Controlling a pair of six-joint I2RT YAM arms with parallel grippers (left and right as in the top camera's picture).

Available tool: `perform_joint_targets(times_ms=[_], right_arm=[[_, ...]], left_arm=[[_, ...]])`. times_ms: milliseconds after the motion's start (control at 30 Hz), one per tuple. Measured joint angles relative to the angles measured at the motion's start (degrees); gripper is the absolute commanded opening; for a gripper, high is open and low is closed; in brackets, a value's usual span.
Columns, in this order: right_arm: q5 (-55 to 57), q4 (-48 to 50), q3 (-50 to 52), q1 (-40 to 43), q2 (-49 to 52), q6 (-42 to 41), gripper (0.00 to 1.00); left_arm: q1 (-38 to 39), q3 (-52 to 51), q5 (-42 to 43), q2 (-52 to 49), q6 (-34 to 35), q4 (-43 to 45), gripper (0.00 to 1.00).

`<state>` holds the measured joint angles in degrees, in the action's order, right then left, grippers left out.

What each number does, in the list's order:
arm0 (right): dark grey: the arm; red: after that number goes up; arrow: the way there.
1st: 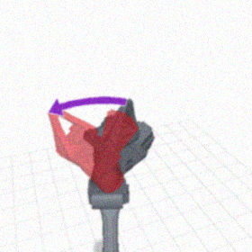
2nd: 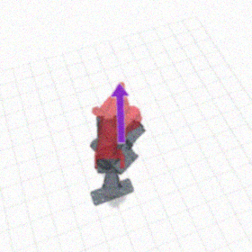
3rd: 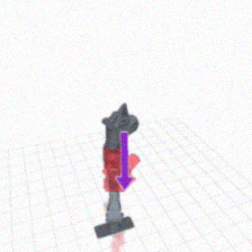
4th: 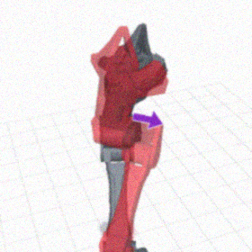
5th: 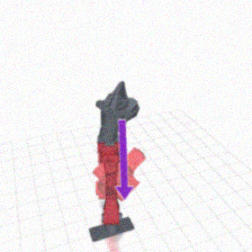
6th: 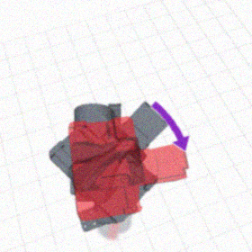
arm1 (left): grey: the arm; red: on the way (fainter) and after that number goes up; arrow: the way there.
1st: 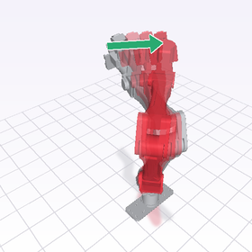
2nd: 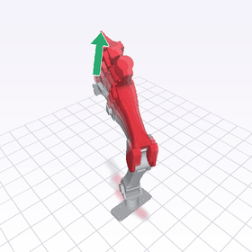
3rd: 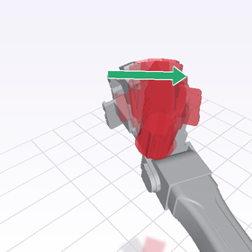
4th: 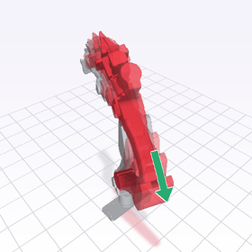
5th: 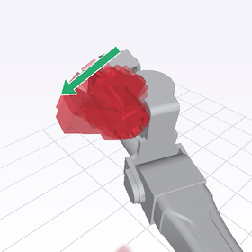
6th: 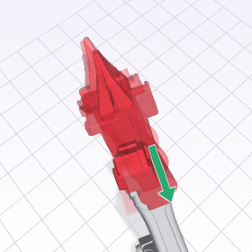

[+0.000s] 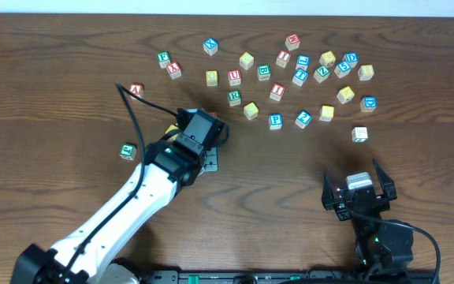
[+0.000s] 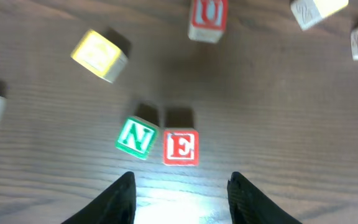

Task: Spell out NEURIPS
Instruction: 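Open the left gripper and raise it off the red E block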

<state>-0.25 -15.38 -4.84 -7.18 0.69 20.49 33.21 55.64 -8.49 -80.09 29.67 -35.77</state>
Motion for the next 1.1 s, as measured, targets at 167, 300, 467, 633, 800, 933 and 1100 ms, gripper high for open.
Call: perform_joint_targets(times_ms=[167,300,467,633,800,933,1100], right_arm=[[0.0,0.0,0.0,0.0,0.0,0.0,0.99],[0.0,0.0,0.0,0.0,0.0,0.0,0.99],[0.0,0.0,0.0,0.0,0.0,0.0,0.99],[0.0,0.0,0.0,0.0,0.0,0.0,0.99],[0.0,0.0,0.0,0.0,0.0,0.0,0.99],[0.0,0.0,0.0,0.0,0.0,0.0,0.99],[0.0,0.0,0.0,0.0,0.0,0.0,0.99]], left_arm=[[-0.1,0.0,-4.8,0.6,-0.6,-0.9,0.48],[-0.5,0.0,-6.6,0.6,-1.2,-1.1,0.53],[-0.5,0.0,-6.4,0.6,-2.5,-0.8,0.57],[-0.5,0.0,-6.2,0.6,-3.4,-0.9,0.59],[-0.5,1.1,-6.0,0.6,-4.1,-1.9,0.59],[-0.5,1.6,-5.6,0.6,-4.2,-2.3,0.59],[-0.5,1.6,-5.3,0.6,-4.2,-2.7,0.59]])
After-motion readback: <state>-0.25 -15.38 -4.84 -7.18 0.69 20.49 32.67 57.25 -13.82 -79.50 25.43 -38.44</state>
